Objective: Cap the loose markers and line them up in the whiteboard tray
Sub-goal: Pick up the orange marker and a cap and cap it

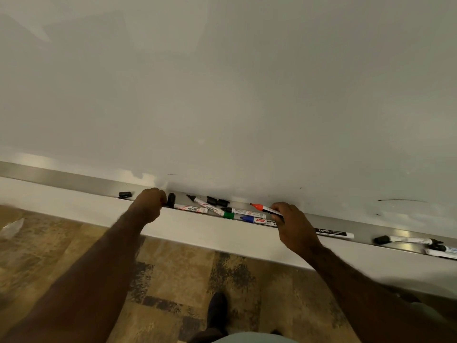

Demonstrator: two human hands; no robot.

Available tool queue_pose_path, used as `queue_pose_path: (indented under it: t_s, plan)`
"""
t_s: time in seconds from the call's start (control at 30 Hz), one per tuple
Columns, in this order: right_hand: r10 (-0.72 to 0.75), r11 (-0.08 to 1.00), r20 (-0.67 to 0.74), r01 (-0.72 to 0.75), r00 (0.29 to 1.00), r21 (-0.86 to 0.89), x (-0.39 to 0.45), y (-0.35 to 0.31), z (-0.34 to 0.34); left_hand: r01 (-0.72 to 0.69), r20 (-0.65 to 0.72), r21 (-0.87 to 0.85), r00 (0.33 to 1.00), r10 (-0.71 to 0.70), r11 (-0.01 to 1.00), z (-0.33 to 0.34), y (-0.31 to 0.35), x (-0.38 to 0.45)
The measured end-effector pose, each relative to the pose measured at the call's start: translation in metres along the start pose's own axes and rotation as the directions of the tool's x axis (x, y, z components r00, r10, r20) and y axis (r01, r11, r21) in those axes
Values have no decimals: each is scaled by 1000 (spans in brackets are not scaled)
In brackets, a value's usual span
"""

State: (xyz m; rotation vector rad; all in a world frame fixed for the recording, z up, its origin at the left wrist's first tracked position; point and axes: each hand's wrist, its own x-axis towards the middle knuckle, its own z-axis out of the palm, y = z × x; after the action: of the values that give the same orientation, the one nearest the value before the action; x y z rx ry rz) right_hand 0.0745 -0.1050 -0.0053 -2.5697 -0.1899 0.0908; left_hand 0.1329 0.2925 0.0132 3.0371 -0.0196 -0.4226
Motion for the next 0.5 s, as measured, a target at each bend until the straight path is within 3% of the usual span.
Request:
queue_pose_path:
  t_s: [0.1, 0.2, 0.3, 0.33, 0.4, 0.47, 0.5]
  plan:
    - [14, 1000, 18, -14, 1000, 7, 0, -5, 2, 20, -74, -106, 997, -28, 994, 4, -2, -3]
    - [22, 1000, 24, -23, 999, 20, 0, -7, 3, 42, -234, -323, 964, -123, 946, 10, -1, -10]
    - [9, 1000, 23, -9, 1000, 15, 2, -10, 4, 95, -257, -619, 913, -315, 780, 11, 4, -16]
    - [8, 1000, 26, -9, 1000, 15, 3, -12, 4, 110, -225, -739, 890, -397, 664, 9, 7, -17]
    - [9, 1000, 33, -10, 999, 28, 3, -16, 3, 95, -75, -949, 856, -512, 299, 6, 12, -18]
    - [-7, 998, 28, 5, 1000, 64, 3, -23, 2, 64, 103, -993, 873, -477, -97, 3, 19, -20]
    - [-25, 996, 16, 23, 1000, 88, 3, -28, 1, 64, 168, -966, 890, -423, -250, 2, 23, -23]
